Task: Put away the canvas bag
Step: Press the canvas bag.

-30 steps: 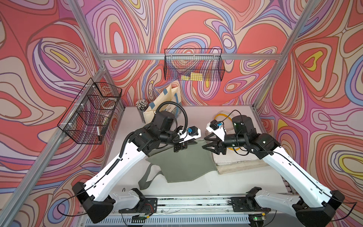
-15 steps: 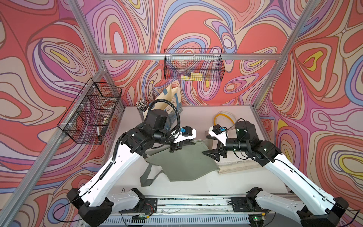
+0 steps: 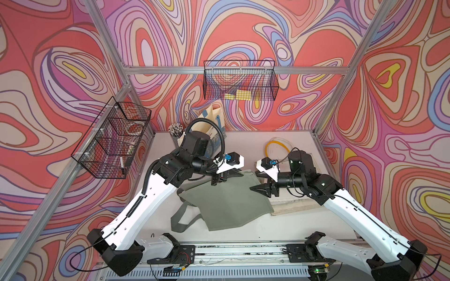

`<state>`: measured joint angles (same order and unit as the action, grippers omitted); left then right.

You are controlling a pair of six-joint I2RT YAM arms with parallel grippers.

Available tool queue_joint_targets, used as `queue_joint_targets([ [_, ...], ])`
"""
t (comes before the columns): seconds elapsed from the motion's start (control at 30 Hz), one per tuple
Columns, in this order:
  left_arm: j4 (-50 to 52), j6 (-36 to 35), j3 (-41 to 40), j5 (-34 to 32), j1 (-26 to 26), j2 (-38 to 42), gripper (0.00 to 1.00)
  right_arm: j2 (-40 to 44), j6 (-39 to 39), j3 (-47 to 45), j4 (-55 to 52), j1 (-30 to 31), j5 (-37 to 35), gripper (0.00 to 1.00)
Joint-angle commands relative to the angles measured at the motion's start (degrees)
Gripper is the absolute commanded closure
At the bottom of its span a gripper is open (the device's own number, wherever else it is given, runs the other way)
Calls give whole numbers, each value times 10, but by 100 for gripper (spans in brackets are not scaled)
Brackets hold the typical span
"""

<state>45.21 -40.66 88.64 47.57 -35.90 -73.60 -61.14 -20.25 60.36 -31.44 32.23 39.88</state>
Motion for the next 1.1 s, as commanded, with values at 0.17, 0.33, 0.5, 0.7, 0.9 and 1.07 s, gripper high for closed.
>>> queue_joint_targets([
  [0.17, 21, -81, 41, 28, 2, -14, 100, 59, 0, -12, -16, -1, -85, 15],
  [0.33, 69, -142, 37, 3, 1, -15, 100, 102, -32, -12, -61, -1, -151, 8],
  [0.5, 74, -163, 29, -7, 1, -11, 100, 100, -10, 5, -106, -1, -100, 12],
  [0.7, 69, -169, 31, -6, 0, -13, 100, 80, 43, -19, -85, -1, -20, 20],
  [0.9, 63, -172, 27, -20, -9, -11, 100, 56, 105, -64, 31, -1, 47, 23],
  [1.07, 41, -166, 19, -22, -22, -3, 100, 33, 160, -100, 118, 0, 82, 23],
])
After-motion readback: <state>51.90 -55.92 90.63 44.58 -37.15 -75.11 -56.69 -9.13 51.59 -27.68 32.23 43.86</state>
